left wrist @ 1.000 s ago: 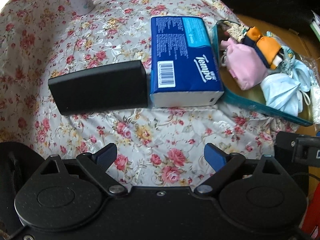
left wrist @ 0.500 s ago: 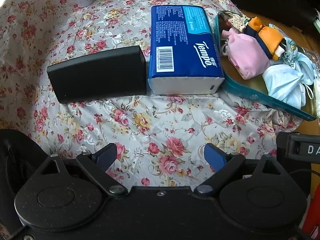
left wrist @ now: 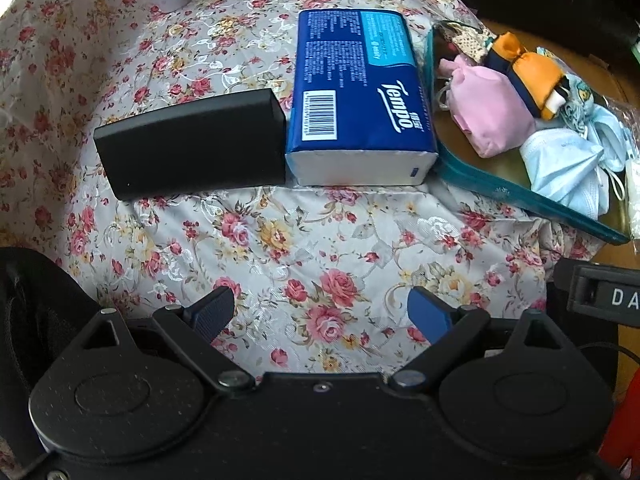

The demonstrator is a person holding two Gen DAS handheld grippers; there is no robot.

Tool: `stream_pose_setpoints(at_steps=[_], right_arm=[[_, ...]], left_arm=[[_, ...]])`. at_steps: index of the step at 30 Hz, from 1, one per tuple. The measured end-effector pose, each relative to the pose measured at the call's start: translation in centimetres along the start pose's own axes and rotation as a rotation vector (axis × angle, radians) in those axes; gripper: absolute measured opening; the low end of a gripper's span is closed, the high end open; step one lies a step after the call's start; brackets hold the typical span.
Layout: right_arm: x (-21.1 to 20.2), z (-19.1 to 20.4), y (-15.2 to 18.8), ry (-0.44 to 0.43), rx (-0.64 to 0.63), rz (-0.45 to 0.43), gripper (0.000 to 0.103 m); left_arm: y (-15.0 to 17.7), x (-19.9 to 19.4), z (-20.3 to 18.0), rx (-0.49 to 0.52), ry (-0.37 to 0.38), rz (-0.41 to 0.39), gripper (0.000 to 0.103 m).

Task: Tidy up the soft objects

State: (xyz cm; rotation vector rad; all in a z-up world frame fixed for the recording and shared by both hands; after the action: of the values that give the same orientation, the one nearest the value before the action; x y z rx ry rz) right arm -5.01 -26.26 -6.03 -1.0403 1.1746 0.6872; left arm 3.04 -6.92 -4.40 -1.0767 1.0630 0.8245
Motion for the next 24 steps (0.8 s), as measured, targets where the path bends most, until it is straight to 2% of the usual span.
stream_pose_setpoints(at_steps=[24], right_arm=[[0.4,-1.0,0.2,-0.032,0.04,0.009,0.102]], left_arm=[[0.4,-0.1,-1.1,0.024,-0.028,0.005,0.09]])
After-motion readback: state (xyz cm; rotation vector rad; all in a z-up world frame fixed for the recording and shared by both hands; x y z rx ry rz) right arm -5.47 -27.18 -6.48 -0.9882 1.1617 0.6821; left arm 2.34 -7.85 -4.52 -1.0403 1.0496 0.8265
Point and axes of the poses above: each gripper's, at about its wrist camera, not at the fingertips, and x roughly the way its jaws point, z to its left, y to its underside, the point moved 2 cm from there along x, roughly the way its jaws point, and after that the axes turned 4 degrees about -y, right-handed, at the moved point
